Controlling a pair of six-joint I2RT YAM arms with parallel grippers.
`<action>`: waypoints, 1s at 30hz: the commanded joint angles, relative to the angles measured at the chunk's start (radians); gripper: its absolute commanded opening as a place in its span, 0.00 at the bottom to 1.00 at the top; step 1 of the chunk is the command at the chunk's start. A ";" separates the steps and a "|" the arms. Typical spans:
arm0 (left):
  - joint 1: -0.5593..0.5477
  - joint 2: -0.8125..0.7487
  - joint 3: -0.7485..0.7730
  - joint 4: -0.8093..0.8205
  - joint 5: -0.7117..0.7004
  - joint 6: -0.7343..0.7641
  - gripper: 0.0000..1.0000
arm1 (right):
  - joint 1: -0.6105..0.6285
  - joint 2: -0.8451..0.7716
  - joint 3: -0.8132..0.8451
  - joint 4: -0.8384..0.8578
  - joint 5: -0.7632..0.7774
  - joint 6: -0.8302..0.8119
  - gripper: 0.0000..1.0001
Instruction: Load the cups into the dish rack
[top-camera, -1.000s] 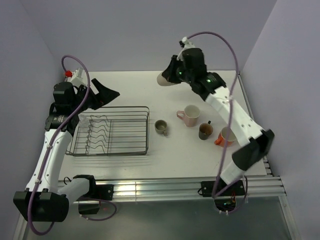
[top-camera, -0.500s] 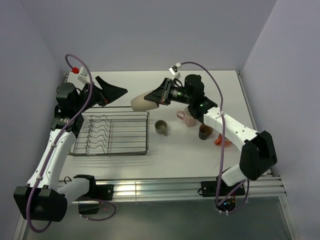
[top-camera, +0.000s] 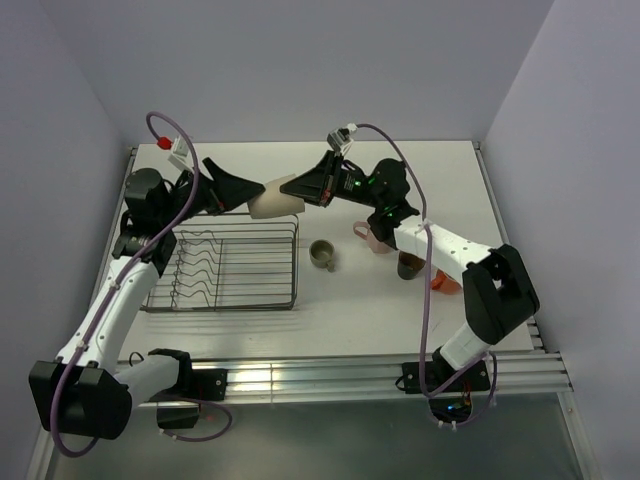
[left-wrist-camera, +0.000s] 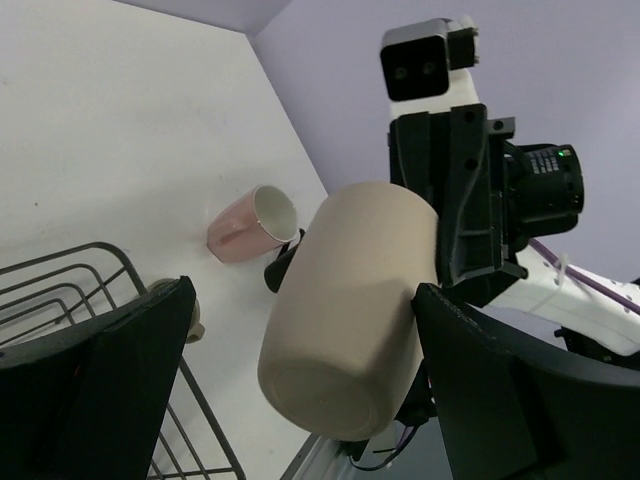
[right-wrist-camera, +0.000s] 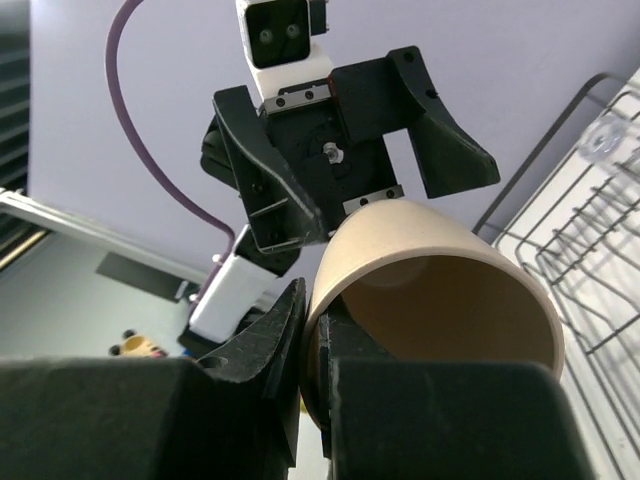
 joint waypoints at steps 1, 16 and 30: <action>-0.029 -0.032 -0.010 0.092 0.066 -0.003 0.99 | 0.010 0.013 0.013 0.228 -0.021 0.112 0.00; -0.062 -0.081 -0.026 0.042 0.079 0.026 0.97 | 0.013 0.120 0.019 0.446 -0.001 0.267 0.00; -0.066 -0.079 0.012 -0.006 0.082 0.041 0.14 | 0.022 0.086 0.017 0.354 0.010 0.175 0.07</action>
